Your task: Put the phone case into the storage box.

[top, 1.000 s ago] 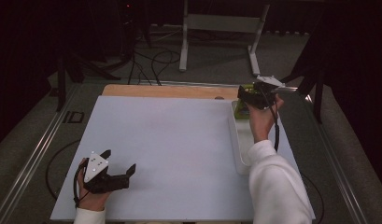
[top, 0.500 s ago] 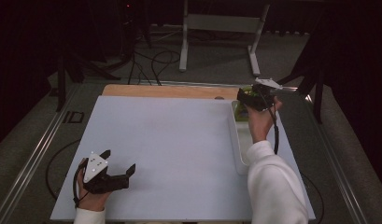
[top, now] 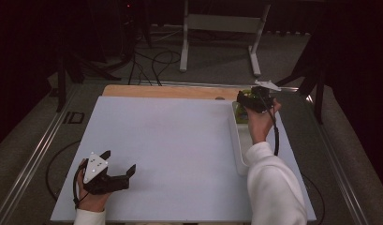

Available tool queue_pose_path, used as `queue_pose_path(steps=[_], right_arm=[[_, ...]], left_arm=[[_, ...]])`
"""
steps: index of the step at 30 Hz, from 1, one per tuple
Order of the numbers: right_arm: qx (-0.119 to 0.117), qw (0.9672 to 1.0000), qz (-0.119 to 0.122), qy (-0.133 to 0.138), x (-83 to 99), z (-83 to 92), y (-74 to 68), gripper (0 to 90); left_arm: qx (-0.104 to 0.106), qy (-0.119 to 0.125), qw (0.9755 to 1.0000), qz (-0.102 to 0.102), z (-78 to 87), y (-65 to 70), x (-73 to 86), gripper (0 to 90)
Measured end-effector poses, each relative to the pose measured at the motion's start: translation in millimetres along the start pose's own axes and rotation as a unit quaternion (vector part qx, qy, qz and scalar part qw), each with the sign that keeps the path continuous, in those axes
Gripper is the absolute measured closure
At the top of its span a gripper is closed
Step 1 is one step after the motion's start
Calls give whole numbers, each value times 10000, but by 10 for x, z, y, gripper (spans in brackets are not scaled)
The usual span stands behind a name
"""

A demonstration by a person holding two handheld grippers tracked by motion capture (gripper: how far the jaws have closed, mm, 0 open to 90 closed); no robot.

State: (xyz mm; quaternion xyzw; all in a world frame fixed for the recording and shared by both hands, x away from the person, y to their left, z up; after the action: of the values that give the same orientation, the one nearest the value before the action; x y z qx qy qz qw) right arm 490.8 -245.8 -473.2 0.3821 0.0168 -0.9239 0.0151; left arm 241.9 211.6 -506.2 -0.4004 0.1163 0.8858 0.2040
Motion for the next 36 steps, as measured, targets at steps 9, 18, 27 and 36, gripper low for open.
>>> queue_pose_path(steps=[9,18,27,36], right_arm=[[24,10000,-1,-66,22,-65,-20,156],[78,9998,-68,-165,65,-143,-7,156],[122,9996,-99,-230,96,-184,-33,154],[148,9995,-95,-257,107,-213,-36,153]], left_arm=[[14,14,10000,22,0,-1,1,12],[19,20,10000,29,4,-2,0,12],[16,41,10000,36,17,-4,-2,12],[9,51,10000,52,26,-13,0,12]])
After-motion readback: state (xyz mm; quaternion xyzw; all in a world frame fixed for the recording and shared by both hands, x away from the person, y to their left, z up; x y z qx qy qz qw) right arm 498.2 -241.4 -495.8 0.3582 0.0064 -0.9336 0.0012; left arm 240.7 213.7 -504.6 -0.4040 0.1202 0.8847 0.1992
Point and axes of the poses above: each handheld gripper's, and its own axes: z roughly backward along the jaws, x roughly out of its underside, y roughly to its right, the point moved 4 cm from there along -z, roughly forward along the jaws, and after that the axes turned 13 degrees about -y, right-handed, at the moved point
